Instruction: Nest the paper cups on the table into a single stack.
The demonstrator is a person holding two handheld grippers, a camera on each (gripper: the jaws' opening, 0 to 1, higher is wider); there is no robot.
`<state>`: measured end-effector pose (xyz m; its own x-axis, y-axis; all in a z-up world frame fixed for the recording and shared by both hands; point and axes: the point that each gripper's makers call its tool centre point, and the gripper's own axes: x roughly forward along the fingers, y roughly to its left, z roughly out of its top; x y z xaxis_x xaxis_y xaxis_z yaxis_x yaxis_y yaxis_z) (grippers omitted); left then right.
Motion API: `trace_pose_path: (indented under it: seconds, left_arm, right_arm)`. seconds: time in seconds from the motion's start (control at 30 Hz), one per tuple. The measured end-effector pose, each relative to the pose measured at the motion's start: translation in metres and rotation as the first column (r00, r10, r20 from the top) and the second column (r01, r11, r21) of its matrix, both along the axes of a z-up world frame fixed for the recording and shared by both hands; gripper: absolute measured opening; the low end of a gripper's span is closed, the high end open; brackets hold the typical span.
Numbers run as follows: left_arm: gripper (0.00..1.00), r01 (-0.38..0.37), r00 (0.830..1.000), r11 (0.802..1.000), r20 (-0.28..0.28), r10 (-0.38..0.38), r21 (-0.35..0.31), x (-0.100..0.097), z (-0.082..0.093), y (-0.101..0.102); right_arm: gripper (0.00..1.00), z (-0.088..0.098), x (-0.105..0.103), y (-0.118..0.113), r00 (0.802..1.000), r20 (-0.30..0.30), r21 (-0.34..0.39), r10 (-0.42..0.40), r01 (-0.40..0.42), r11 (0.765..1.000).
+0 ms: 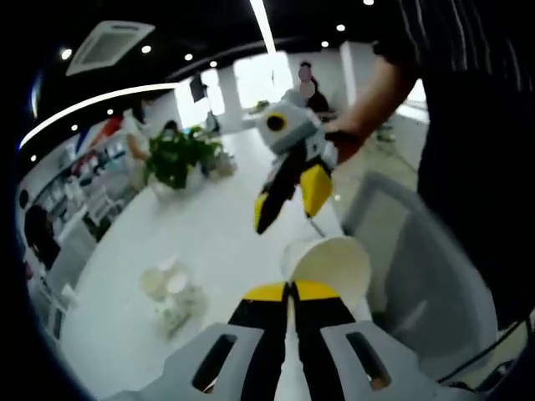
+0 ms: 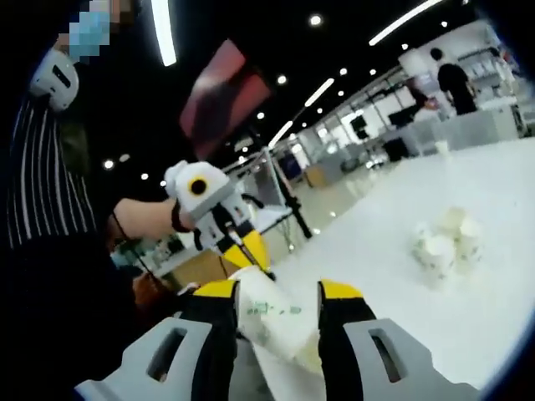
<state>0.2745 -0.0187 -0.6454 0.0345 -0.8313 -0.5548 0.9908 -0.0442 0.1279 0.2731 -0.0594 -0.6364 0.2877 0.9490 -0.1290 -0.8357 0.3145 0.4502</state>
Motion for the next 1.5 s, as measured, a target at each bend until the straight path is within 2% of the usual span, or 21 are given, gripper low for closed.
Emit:
trace_pose_path:
  seconds: [0.23, 0.47, 0.63, 0.77, 0.83, 1.0, 1.13, 1.27, 1.5]
  left_arm:
    - [0.0, -0.004, 0.999, 1.0, -0.033, 0.004, 0.022, 0.002, 0.002, -0.003]
    - [0.0, -0.013, 0.998, 0.998, -0.058, 0.016, 0.061, 0.004, 0.002, -0.003]
    - [0.0, -0.041, 0.996, 0.994, -0.081, 0.049, 0.097, 0.008, 0.004, -0.001]
    - [0.0, -0.042, 0.994, 0.994, -0.096, 0.052, 0.101, 0.007, 0.006, -0.001]
    - [0.0, -0.06, 0.99, 0.99, -0.121, 0.075, 0.127, 0.008, 0.003, 0.0]
    - [0.0, -0.129, 0.963, 0.979, -0.216, 0.162, 0.16, 0.008, 0.003, 0.0]
    - [0.0, -0.141, 0.958, 0.973, -0.224, 0.181, 0.183, 0.01, 0.0, 0.001]
    - [0.0, -0.179, 0.932, 0.963, -0.281, 0.231, 0.201, 0.01, -0.001, -0.001]
    - [0.0, -0.234, 0.872, 0.934, -0.367, 0.324, 0.269, 0.008, -0.01, 0.001]
  right_arm:
    - [0.42, -0.003, -0.009, -0.001, 0.997, 0.066, -0.055, 0.041, -0.038, 0.998]
    - [0.53, -0.002, -0.013, -0.003, 0.989, 0.135, -0.098, 0.054, -0.041, 0.994]
    - [0.59, -0.002, -0.017, -0.003, 0.978, 0.188, -0.143, 0.085, -0.058, 0.988]
    - [0.63, -0.002, -0.019, -0.002, 0.969, 0.227, -0.165, 0.102, -0.065, 0.984]
    - [0.66, -0.003, -0.018, -0.003, 0.962, 0.253, -0.179, 0.099, -0.054, 0.982]
    - [0.72, -0.005, -0.019, -0.006, 0.952, 0.287, -0.211, 0.108, -0.048, 0.976]
    - [0.85, -0.008, -0.02, -0.007, 0.931, 0.345, -0.253, 0.115, -0.025, 0.967]
    - [0.91, -0.007, -0.019, -0.008, 0.922, 0.371, -0.263, 0.111, -0.01, 0.965]
    - [1.0, -0.008, -0.017, -0.008, 0.904, 0.414, -0.28, 0.105, 0.017, 0.96]
